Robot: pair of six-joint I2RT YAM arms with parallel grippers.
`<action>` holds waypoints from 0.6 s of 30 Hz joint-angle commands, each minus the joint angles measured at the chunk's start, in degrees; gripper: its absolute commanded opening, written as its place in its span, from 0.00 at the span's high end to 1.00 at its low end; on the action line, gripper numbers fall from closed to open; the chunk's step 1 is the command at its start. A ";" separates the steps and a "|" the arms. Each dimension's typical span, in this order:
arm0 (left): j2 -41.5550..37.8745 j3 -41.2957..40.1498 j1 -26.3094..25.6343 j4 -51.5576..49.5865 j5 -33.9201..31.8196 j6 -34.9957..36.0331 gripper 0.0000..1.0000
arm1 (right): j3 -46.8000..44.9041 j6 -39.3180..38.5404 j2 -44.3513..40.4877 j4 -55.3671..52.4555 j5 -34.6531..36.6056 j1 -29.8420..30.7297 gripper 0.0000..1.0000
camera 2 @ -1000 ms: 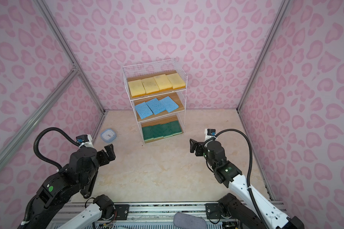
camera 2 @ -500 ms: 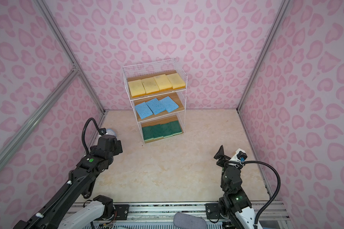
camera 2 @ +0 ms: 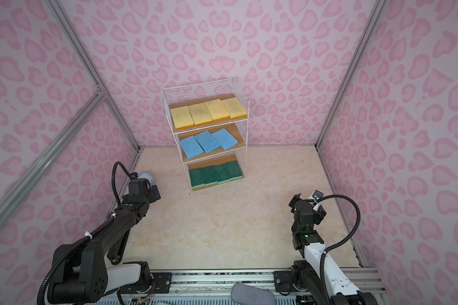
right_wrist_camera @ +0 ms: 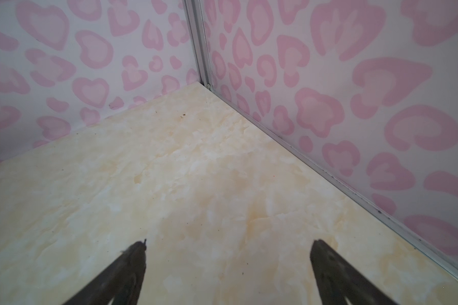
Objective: Arrange cleaning sponges on a shelf
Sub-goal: Reset both arms
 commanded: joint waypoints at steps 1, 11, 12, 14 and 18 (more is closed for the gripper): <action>0.57 -5.12 0.04 15.72 3.23 3.18 0.02 | -1.69 -1.40 4.00 11.15 1.50 -0.03 0.02; 1.34 -10.39 0.04 30.70 4.99 -1.54 0.02 | -3.69 -5.66 15.79 29.17 0.50 2.07 0.01; 2.21 -10.09 -0.06 30.86 6.01 -1.08 0.02 | -3.00 -5.63 16.41 28.60 0.38 2.13 0.01; 3.16 -9.70 -0.16 30.92 6.12 -0.43 0.02 | -2.07 -5.92 17.62 28.43 0.21 2.20 0.01; 3.80 -8.42 -0.25 30.02 4.41 3.55 0.02 | 1.48 -9.90 18.33 23.51 -0.26 2.89 0.01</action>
